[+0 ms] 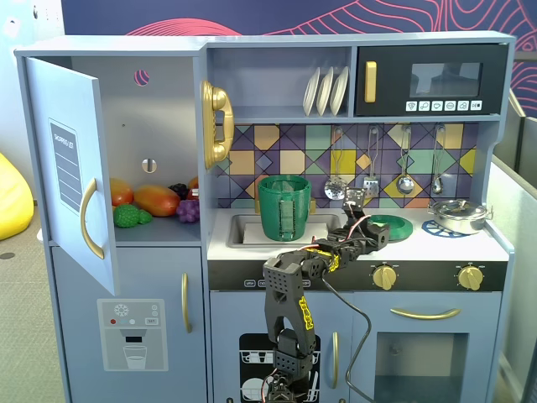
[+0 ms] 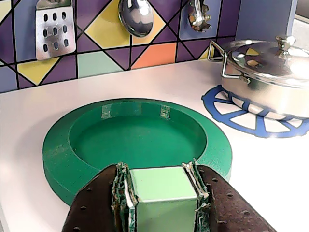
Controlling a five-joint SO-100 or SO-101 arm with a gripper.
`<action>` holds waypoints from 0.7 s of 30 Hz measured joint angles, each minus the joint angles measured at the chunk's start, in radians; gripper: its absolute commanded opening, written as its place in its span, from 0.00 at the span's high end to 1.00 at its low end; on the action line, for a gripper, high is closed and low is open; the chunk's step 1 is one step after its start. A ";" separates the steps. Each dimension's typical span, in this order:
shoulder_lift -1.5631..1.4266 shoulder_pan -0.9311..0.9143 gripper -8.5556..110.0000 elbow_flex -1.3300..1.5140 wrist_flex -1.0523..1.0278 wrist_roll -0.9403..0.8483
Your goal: Take off the lid from the green recipient and place it on the counter
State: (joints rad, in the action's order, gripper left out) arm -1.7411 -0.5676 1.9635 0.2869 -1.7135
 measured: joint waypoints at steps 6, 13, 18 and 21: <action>0.002 -0.011 0.65 0.012 -0.002 0.038; -0.031 -0.009 0.67 -0.002 -0.052 0.048; -0.181 0.003 0.67 -0.144 -0.302 0.048; -0.319 0.037 0.66 -0.190 -0.503 0.048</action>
State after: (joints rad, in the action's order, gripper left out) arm -2.0601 -0.5308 1.7733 -0.2163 -1.6659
